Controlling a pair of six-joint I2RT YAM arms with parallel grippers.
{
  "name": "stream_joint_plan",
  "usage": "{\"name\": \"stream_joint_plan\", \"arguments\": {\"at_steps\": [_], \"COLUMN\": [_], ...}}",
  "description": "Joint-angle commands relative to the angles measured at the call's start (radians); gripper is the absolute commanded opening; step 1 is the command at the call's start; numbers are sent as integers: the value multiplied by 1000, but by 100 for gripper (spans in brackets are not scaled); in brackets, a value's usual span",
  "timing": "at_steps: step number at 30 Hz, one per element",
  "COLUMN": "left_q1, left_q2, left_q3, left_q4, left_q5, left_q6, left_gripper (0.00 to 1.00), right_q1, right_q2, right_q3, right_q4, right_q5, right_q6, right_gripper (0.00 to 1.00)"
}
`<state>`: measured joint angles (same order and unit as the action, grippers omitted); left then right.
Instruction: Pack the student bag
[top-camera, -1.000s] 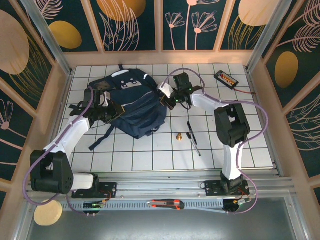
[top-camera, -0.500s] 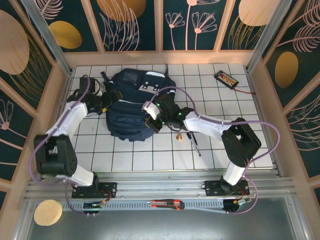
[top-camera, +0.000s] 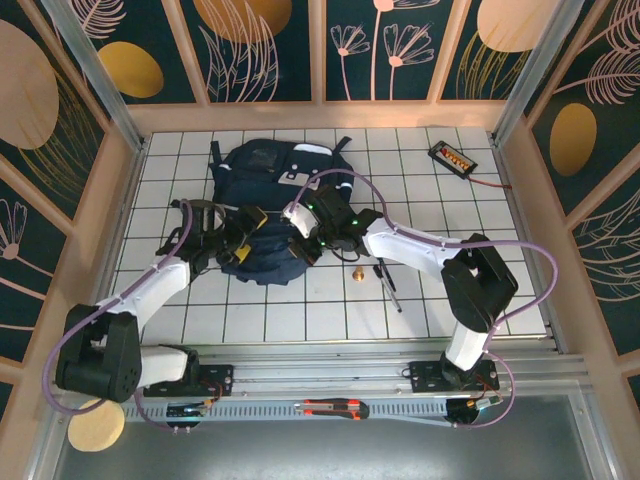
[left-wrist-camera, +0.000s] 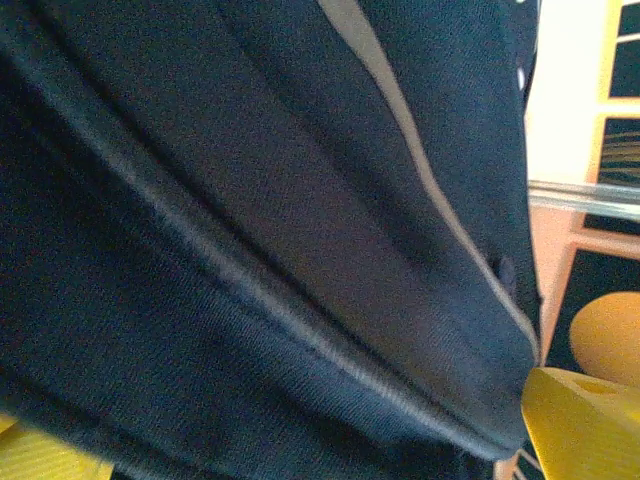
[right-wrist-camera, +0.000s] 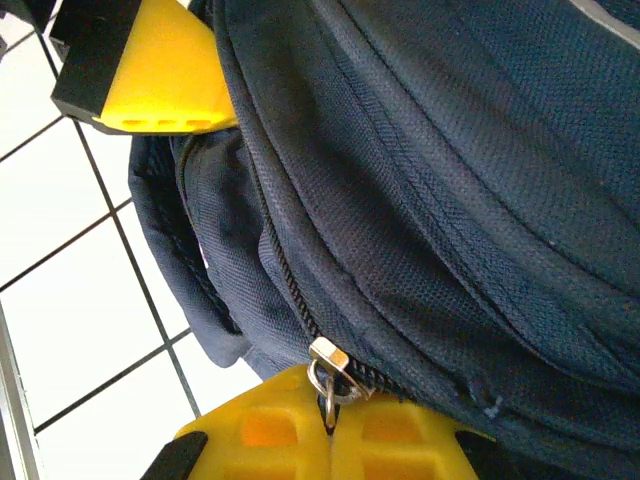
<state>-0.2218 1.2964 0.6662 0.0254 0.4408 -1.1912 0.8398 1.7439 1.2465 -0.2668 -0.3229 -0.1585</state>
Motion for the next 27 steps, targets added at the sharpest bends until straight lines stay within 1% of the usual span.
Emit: {"name": "stream_joint_plan", "arguments": {"at_steps": [1, 2, 3, 5, 6, 7, 9, 10, 13, 16, 19, 22, 23, 25, 27], "left_q1": [-5, -4, -5, -4, -4, -3, 3, 10, 51, 102, 110, 111, 111, 111, 112], "left_q2": [43, 56, 71, 89, 98, 102, 105, 97, 59, 24, 18, 10, 9, 8, -4], "left_q3": [17, 19, 21, 25, 28, 34, 61, 81, 102, 94, 129, 153, 163, 178, 176], "left_q4": [141, 156, 173, 195, 197, 186, 105, 43, -88, -152, -241, -297, -312, -336, -320], "left_q5": [11, 7, 8, 5, 4, 6, -2, -21, -46, -48, -75, -107, -114, -117, -100], "left_q6": [-105, -110, -117, -130, -128, -118, -59, -11, 93, 162, 248, 299, 317, 343, 353], "left_gripper": [99, 92, 81, 41, 33, 27, 5, 0, 0, 0, 0, 0, 0, 0, 0], "right_q1": [25, 30, 36, 42, 42, 41, 24, 2, -82, -163, -234, -287, -325, -368, -404], "right_q2": [-3, -1, -2, -1, -3, -4, -10, -13, -36, -57, -42, -19, -4, 31, 74], "right_q3": [41, 41, 40, 38, 33, 28, 21, 21, 1, -16, 13, 27, 38, 62, 96], "right_q4": [-14, -15, -14, -17, -17, -19, -40, -63, -126, -170, -209, -212, -220, -226, -211], "right_q5": [19, 23, 28, 31, 35, 42, 77, 89, 90, 60, 25, -10, -3, 31, 94], "right_q6": [-27, -26, -24, -25, -28, -34, -57, -70, -131, -218, -272, -299, -303, -310, -312], "right_gripper": [0, 0, 0, 0, 0, 0, 0, 0, 0, 0, 0, 0, 0, 0, 0]}}
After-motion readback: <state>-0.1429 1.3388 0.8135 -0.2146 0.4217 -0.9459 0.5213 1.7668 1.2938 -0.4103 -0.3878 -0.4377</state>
